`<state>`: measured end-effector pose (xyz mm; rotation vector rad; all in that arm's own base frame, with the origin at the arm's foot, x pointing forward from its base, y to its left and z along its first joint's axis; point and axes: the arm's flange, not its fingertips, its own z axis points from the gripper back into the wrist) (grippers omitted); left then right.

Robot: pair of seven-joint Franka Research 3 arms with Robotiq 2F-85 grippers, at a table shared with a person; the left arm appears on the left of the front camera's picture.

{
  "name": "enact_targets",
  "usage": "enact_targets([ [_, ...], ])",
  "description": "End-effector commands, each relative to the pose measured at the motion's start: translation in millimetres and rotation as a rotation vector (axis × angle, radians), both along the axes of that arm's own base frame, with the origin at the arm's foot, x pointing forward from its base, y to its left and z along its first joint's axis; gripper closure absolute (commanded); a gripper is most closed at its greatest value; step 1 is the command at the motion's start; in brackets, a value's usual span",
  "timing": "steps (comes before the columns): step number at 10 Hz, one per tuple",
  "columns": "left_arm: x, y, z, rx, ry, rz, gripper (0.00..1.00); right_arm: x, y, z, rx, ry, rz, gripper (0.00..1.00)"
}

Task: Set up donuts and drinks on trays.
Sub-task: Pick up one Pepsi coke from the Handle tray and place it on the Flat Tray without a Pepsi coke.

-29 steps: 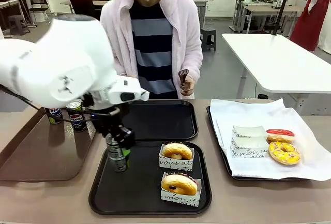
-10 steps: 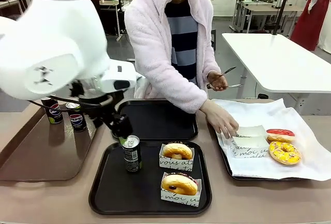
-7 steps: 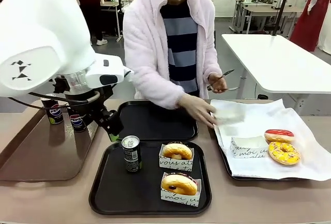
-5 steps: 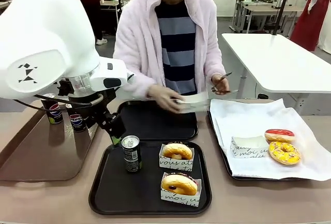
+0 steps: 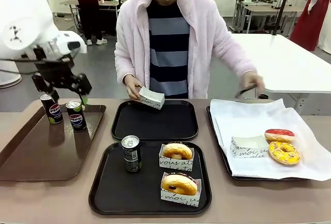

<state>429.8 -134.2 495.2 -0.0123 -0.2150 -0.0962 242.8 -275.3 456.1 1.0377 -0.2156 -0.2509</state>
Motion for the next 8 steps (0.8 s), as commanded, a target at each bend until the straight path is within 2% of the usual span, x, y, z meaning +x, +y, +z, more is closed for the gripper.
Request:
enact_targets([
  [1,12,-8,2,0.026,-0.014,0.116,0.00,1,-1,0,0.017,-0.026,0.005,0.00],
  [3,37,-4,14,0.080,-0.027,0.199,0.00,1,-1,0,0.017,-0.026,0.005,0.00],
  [4,37,-7,20,0.067,-0.001,0.223,0.00,1,-1,0,0.017,-0.026,0.005,0.00],
  [5,35,10,8,0.026,-0.021,0.141,0.00,1,-1,0,0.017,-0.026,0.005,0.00],
  [8,35,10,8,0.026,-0.021,0.141,0.00,1,-1,0,0.017,-0.026,0.005,0.00],
])
